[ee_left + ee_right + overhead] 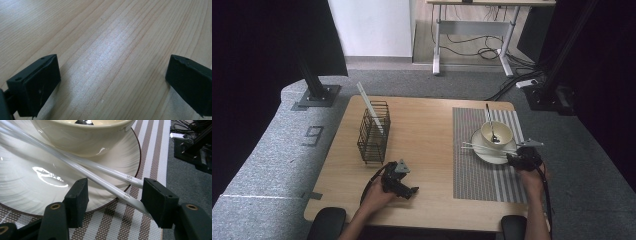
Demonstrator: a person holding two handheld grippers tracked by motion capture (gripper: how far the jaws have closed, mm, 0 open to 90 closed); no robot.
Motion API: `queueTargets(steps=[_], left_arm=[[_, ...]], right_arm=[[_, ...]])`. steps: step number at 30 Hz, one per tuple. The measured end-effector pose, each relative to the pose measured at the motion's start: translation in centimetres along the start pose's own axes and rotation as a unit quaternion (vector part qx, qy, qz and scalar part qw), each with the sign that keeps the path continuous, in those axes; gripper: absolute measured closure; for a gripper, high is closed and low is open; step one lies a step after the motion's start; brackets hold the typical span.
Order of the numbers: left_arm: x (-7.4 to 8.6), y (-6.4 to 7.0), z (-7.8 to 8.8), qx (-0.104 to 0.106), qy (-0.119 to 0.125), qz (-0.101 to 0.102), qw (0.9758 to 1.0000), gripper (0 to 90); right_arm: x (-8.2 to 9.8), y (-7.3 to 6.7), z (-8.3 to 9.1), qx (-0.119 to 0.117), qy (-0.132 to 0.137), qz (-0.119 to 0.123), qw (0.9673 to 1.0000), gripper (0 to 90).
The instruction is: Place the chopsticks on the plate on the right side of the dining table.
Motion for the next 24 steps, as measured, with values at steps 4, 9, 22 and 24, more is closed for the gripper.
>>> queueTargets(steps=[4, 9, 22, 24], left_arm=[[0.00, 0.00, 0.00, 0.000, 0.000, 0.000, 1.0000, 0.0], [0.00, 0.00, 0.00, 0.000, 0.000, 0.000, 1.0000, 0.0], [0.01, -0.01, 0.02, 0.000, -0.001, -0.001, 1.0000, 0.0], [0.01, -0.01, 0.02, 0.000, -0.001, -0.001, 1.0000, 0.0]], right_arm=[[-0.05, 0.05, 0.02, 0.000, 0.004, 0.001, 1.0000, 36.5], [-0.20, -0.12, 0.08, -0.009, 0.010, 0.004, 0.9999, 35.4], [-0.20, 0.17, 0.08, 0.002, 0.014, 0.007, 0.9999, 34.5], [-0.24, 0.06, 0.14, -0.003, 0.017, 0.007, 0.9998, 33.6]])
Point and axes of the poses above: each handheld gripper's, and its own axes: z roughly backward along the jaws, x roughly out of its underside, y roughly to its right, the point moved 7 cm from there along -z, roughly forward along the jaws, and after that the axes turned 1 degree about x, right-handed, at the moved point
